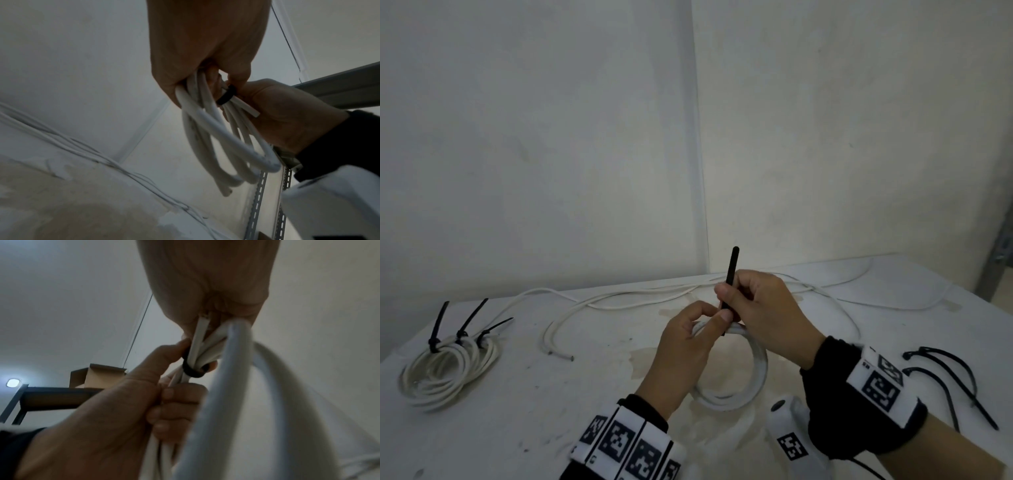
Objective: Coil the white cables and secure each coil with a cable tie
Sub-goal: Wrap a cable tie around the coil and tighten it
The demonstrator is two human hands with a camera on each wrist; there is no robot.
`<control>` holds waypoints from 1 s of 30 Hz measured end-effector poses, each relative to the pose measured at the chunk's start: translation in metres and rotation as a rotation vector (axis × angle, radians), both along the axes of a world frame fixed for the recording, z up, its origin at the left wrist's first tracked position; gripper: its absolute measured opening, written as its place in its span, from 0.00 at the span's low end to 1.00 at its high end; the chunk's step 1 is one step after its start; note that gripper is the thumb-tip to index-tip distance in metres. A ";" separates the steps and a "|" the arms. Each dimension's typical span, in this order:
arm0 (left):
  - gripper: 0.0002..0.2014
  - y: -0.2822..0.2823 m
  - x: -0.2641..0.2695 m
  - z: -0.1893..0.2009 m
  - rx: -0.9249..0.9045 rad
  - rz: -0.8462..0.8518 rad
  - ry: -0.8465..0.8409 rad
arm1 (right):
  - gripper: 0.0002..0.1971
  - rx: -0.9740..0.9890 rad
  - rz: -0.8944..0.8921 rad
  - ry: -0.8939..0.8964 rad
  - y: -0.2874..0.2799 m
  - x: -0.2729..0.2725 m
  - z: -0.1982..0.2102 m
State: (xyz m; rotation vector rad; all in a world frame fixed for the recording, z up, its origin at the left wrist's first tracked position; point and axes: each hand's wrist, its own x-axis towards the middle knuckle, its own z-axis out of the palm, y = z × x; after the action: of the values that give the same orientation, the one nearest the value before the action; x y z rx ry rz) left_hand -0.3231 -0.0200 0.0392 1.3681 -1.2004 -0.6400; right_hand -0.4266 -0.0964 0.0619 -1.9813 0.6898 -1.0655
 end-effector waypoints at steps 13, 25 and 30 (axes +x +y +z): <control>0.12 0.001 0.008 -0.004 0.037 0.024 -0.008 | 0.12 0.131 0.097 -0.026 -0.002 0.003 -0.005; 0.11 0.003 0.015 -0.008 0.043 0.047 -0.134 | 0.11 0.052 0.047 -0.008 -0.003 0.011 -0.021; 0.16 0.006 0.027 -0.006 0.051 0.083 0.002 | 0.21 0.174 0.232 0.130 0.008 0.016 -0.036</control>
State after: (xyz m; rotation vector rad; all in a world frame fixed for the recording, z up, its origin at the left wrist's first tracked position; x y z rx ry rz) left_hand -0.2962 -0.0140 0.0333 1.4520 -1.1261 -0.6168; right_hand -0.4104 -0.0882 0.0263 -1.9362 0.5826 -0.7195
